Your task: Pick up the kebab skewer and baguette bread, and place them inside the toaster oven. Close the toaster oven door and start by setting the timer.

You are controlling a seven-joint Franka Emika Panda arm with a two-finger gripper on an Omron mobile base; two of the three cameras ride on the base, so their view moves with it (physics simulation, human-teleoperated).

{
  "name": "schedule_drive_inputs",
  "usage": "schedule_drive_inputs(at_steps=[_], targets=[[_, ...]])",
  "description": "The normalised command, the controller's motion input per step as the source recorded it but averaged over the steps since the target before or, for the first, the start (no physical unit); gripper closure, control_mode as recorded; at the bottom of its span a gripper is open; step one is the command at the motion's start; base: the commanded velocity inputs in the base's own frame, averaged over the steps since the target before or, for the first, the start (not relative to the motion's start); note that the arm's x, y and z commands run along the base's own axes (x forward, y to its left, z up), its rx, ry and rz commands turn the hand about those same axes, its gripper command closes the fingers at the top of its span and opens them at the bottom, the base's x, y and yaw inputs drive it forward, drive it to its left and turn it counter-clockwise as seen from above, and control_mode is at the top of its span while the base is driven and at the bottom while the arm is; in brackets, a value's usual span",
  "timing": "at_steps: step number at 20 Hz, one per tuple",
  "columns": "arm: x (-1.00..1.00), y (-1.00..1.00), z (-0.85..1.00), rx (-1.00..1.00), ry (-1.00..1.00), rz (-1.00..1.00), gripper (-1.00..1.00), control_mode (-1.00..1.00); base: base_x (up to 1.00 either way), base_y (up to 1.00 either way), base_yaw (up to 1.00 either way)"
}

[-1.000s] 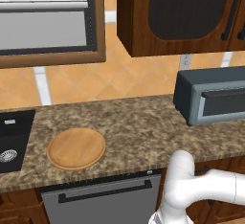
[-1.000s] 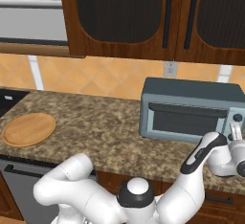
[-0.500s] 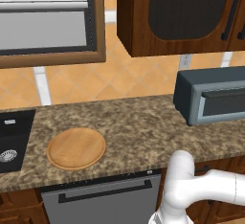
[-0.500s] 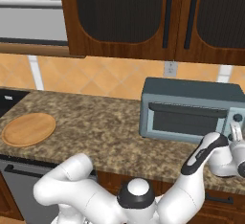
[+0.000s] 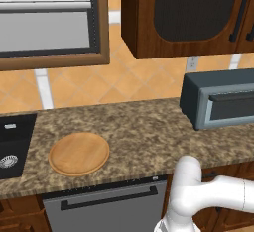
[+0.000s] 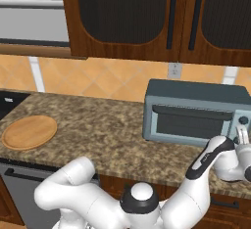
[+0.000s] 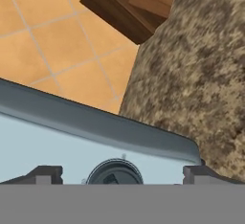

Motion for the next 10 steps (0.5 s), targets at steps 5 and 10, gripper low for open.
schedule_drive_inputs(at_steps=[5, 10], targets=[[0.1, 0.04, 0.0, 0.01, 0.0, 0.0, -1.0, -1.0, 0.0, 0.0, 0.0], [0.0, 0.02, 0.0, 0.01, 0.0, 0.02, -1.0, -1.0, 0.0, 0.0, 0.0]])
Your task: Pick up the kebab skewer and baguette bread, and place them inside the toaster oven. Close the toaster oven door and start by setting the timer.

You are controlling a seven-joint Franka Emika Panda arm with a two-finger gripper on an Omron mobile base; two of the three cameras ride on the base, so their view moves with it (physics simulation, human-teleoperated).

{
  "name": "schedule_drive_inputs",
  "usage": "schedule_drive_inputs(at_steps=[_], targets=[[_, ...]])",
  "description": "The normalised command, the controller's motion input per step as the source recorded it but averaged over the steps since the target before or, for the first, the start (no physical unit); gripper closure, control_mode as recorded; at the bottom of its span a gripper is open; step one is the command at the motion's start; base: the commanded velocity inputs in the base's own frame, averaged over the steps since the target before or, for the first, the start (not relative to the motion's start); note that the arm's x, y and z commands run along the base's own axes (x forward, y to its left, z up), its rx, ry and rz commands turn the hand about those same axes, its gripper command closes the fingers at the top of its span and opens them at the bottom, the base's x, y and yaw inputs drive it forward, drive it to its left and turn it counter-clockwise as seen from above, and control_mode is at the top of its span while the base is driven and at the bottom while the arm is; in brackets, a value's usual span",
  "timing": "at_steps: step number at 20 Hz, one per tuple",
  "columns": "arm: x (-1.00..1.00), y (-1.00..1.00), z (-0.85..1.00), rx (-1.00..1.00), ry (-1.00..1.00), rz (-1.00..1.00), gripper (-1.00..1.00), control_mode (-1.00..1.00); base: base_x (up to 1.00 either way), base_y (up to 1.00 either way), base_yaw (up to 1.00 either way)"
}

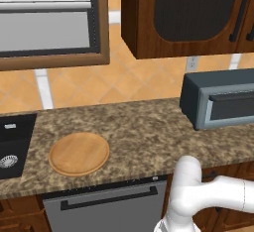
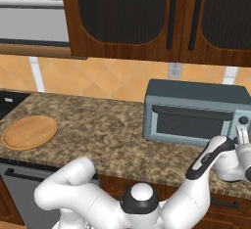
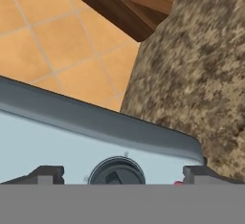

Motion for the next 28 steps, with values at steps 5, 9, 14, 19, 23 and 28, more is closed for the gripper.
schedule_drive_inputs(at_steps=[5, 9, 14, 19, 23, 28], targets=[[0.0, 0.1, 0.0, 0.01, 0.0, 0.03, -1.0, -1.0, 0.0, 0.0, 0.0], [0.0, 0.03, 0.0, 0.01, 0.0, 0.03, -1.0, -1.0, 0.0, 0.0, 0.0], [0.08, 0.0, 0.0, 0.0, 0.0, 0.02, -1.0, -1.0, 0.0, 0.0, 0.0], [0.22, 0.0, 0.0, 0.0, 0.0, 0.0, -1.0, -1.0, 0.0, 0.0, 0.0], [0.22, 0.0, 0.0, 0.0, 0.0, 0.01, 1.0, -1.0, 0.0, 0.0, 0.0], [0.28, 0.03, 0.0, 0.01, 0.0, 0.02, 1.0, -1.0, 0.0, 0.0, 0.0]])
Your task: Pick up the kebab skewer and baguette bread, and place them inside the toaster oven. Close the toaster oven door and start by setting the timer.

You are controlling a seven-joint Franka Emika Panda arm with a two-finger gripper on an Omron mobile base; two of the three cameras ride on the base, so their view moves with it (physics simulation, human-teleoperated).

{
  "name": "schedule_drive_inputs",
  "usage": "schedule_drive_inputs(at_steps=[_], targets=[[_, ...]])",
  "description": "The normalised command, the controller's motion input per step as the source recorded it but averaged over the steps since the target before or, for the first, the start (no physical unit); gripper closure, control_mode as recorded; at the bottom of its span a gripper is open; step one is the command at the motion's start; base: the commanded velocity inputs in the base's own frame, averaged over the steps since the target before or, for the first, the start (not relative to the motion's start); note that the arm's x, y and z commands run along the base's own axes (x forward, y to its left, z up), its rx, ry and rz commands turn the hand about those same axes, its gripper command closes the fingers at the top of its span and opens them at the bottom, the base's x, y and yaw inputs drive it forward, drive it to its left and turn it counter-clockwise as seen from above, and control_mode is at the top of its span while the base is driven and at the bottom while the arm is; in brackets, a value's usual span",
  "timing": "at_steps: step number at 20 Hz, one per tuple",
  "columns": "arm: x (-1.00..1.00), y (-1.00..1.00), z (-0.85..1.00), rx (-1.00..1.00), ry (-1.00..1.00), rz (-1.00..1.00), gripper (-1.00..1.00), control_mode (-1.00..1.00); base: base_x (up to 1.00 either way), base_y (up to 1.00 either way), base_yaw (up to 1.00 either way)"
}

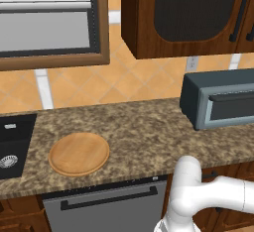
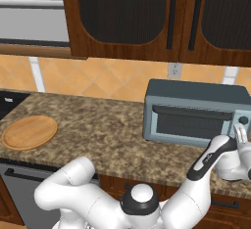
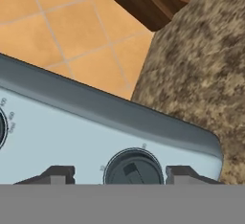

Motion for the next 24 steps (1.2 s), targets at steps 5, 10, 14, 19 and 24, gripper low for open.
schedule_drive_inputs(at_steps=[5, 10, 14, 19, 24], targets=[[0.3, 0.08, -0.01, 0.02, 0.0, 0.02, 1.0, -1.0, 0.0, 0.0, 0.0], [0.09, 0.2, -0.01, 0.06, -0.06, 0.02, 1.0, -1.0, 0.0, 0.0, 0.0], [0.0, 0.19, 0.0, 0.05, -0.07, 0.01, 1.0, -1.0, 0.0, 0.0, 0.0], [0.09, 0.26, 0.0, 0.05, -0.05, 0.0, 1.0, -1.0, 0.0, 0.0, 0.0], [0.1, 0.4, 0.03, 0.16, 0.0, 0.0, 1.0, -1.0, 0.0, 0.0, 0.0]])
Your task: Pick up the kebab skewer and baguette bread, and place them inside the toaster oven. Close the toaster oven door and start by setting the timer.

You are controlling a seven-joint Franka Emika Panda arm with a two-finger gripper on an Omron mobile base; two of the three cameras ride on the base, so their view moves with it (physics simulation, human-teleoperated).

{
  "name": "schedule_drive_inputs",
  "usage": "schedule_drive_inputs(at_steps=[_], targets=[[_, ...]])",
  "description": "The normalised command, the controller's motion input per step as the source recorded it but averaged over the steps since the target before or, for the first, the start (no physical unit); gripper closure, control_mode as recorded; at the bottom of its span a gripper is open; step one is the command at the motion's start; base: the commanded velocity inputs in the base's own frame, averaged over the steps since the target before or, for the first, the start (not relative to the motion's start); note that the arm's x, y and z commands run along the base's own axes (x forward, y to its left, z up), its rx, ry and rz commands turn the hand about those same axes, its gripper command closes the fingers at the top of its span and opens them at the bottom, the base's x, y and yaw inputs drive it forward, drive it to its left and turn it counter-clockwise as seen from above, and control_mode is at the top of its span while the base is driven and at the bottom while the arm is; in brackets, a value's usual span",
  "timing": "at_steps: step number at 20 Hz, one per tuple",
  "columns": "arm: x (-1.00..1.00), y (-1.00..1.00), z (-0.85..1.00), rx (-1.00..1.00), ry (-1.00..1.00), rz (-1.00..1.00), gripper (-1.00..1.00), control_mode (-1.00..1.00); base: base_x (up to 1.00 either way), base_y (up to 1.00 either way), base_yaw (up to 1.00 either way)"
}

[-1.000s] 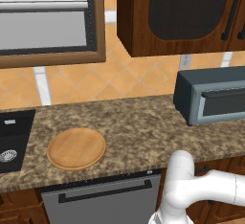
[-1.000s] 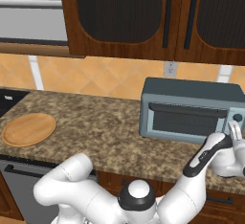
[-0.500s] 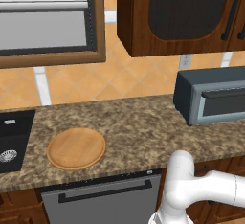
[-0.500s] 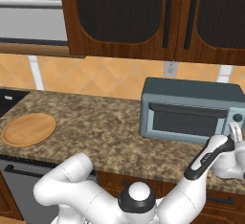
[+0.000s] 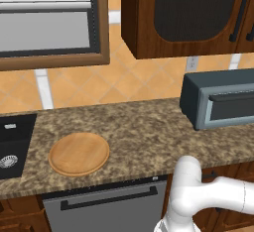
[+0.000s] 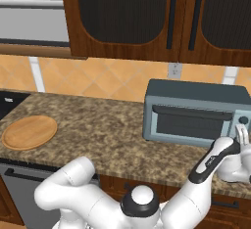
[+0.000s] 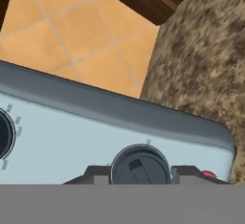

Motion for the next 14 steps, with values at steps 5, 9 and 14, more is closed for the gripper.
schedule_drive_inputs(at_steps=[5, 9, 14], targets=[[0.08, 0.5, 0.1, 0.28, 0.0, 0.0, 1.0, -1.0, 0.0, 0.0, 0.0], [0.09, 0.58, 0.1, 0.3, -0.02, 0.0, 1.0, -1.0, 0.0, 0.0, 0.0], [0.11, 0.46, 0.12, 0.31, -0.01, 0.0, 1.0, -1.0, 0.0, 0.0, 0.0]])
